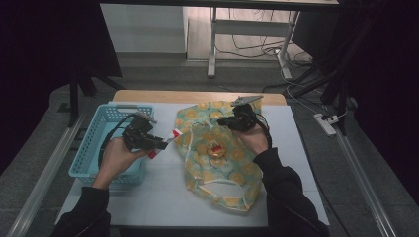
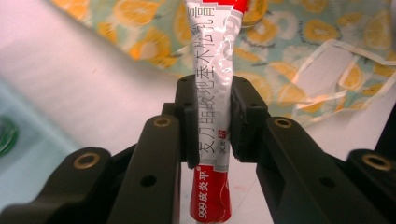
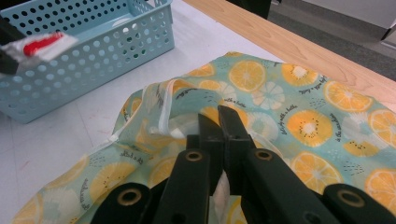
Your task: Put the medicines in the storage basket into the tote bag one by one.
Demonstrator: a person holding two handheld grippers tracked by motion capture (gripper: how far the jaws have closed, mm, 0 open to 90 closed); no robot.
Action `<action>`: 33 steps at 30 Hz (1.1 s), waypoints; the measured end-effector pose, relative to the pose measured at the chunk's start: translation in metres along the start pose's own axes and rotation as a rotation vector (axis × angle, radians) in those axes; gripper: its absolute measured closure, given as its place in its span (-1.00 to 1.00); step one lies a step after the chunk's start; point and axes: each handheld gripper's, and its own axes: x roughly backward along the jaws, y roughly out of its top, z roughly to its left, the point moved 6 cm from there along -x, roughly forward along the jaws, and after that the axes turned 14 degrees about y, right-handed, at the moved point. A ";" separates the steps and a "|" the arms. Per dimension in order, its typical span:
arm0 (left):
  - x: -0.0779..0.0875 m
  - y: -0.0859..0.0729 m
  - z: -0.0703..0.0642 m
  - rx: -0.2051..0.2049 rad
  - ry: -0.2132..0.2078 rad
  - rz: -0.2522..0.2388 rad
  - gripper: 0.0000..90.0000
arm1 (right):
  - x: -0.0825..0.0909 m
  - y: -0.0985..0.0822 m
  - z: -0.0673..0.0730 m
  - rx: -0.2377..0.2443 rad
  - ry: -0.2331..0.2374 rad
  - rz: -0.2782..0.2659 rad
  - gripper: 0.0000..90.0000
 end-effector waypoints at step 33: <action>-0.072 0.070 -0.069 -0.112 -0.059 0.005 0.68 | 0.004 0.004 0.001 0.007 -0.001 -0.010 1.00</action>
